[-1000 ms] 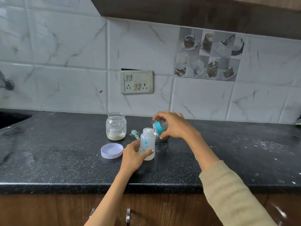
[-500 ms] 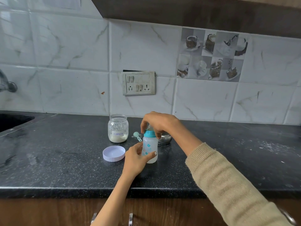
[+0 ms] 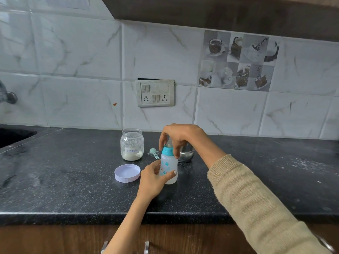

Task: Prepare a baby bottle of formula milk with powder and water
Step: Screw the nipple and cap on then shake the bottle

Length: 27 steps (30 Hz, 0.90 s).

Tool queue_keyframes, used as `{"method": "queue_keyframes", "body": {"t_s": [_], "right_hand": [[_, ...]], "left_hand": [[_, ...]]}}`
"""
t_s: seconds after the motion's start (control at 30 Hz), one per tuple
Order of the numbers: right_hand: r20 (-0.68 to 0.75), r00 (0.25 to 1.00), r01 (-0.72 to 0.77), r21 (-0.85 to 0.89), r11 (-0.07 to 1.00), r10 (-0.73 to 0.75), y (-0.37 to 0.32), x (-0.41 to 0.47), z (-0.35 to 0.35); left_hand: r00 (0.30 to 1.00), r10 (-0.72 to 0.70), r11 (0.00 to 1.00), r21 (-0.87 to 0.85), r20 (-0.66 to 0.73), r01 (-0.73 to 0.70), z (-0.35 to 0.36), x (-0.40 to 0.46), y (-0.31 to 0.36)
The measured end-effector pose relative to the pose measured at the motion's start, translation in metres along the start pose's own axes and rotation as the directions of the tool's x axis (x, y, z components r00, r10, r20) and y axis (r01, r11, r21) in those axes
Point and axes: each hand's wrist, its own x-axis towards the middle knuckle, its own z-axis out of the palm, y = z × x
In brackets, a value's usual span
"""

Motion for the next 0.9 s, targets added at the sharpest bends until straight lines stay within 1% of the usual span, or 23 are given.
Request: {"method": "queue_keyframes", "body": {"t_s": [0.17,0.27,0.4,0.5,0.57,0.67,0.73,0.9], "right_hand": [[0.025,1.0,0.012,0.02,1.0,-0.012,0.005,0.008,-0.003],[-0.003,0.999,-0.037,0.065,0.997,0.037,0.01,0.01,-0.002],[-0.04,0.993,-0.113,0.028,0.993,0.114,0.015,0.012,0.008],[-0.019,0.987,-0.158,0.108,0.982,0.161,0.018,0.009,0.011],[0.025,0.99,-0.141,0.183,0.973,0.139,0.022,0.001,0.005],[0.057,0.998,-0.033,0.25,0.968,0.019,0.024,-0.007,-0.003],[0.048,0.999,0.012,0.253,0.967,-0.025,0.023,-0.005,-0.003],[0.05,0.997,0.041,0.246,0.968,-0.055,0.019,-0.001,-0.005]], "left_hand": [[1.0,-0.007,1.0,-0.001,0.0,0.007,0.001,0.001,-0.001],[1.0,-0.011,1.0,-0.004,-0.003,0.011,0.001,0.001,-0.001],[1.0,-0.009,1.0,-0.005,-0.006,0.009,0.0,0.001,0.0],[1.0,-0.014,1.0,-0.008,-0.014,0.014,0.0,0.001,0.0],[1.0,-0.012,1.0,-0.007,-0.017,0.012,0.001,0.001,-0.001],[1.0,-0.012,1.0,-0.01,-0.018,0.012,0.001,0.001,-0.002],[1.0,-0.009,1.0,-0.004,-0.02,0.009,0.001,0.001,-0.002],[1.0,-0.007,1.0,0.002,-0.02,0.007,0.001,0.001,-0.001]]}}
